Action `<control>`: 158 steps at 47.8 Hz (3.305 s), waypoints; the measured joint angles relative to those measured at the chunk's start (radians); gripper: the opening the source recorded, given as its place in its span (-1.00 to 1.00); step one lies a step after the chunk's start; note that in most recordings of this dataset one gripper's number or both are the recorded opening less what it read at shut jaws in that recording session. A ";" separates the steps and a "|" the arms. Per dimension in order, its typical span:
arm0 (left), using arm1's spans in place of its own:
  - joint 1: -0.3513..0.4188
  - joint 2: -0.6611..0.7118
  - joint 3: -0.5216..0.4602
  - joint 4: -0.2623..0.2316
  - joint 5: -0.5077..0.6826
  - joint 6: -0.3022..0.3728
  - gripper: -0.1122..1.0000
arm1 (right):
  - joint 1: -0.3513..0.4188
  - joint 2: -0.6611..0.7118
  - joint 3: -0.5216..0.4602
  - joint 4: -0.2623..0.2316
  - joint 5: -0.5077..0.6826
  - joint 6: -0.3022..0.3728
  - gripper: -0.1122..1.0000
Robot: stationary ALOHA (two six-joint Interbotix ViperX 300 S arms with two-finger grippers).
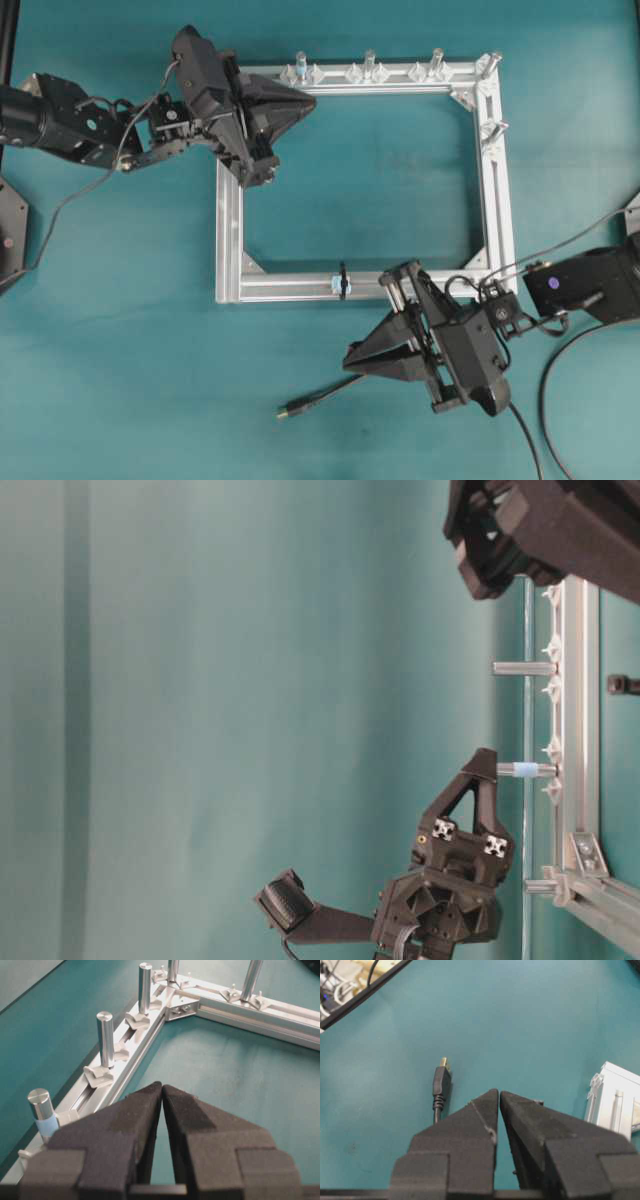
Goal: Insert the wire through the string loop located in the center.
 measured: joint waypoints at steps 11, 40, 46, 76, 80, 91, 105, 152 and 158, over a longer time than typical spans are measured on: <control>-0.003 -0.115 -0.011 0.040 0.238 0.009 -0.80 | 0.002 0.000 -0.003 0.000 0.031 0.051 -0.80; -0.014 -0.336 0.049 0.044 0.479 0.006 -0.79 | 0.035 -0.011 -0.021 0.000 0.158 0.106 -0.80; -0.018 -0.370 0.066 0.043 0.506 0.006 -0.79 | 0.044 -0.011 -0.021 0.002 0.173 0.106 -0.79; -0.021 -0.525 0.167 0.044 0.523 0.006 -0.79 | 0.048 0.051 -0.028 0.000 0.210 0.107 0.10; -0.023 -0.529 0.173 0.044 0.523 0.006 -0.79 | 0.048 0.063 -0.028 0.000 0.210 0.107 0.10; -0.023 -0.531 0.183 0.044 0.525 0.006 -0.79 | 0.048 0.092 -0.041 0.002 0.212 0.107 0.09; -0.025 -0.531 0.186 0.044 0.525 0.006 -0.79 | 0.048 0.117 -0.089 0.000 0.212 0.107 0.10; -0.046 -0.531 0.206 0.043 0.525 0.006 -0.79 | 0.057 0.181 -0.138 0.000 0.210 0.172 0.09; -0.044 -0.531 0.207 0.044 0.525 0.005 -0.79 | 0.060 0.189 -0.141 0.000 0.212 0.199 -0.02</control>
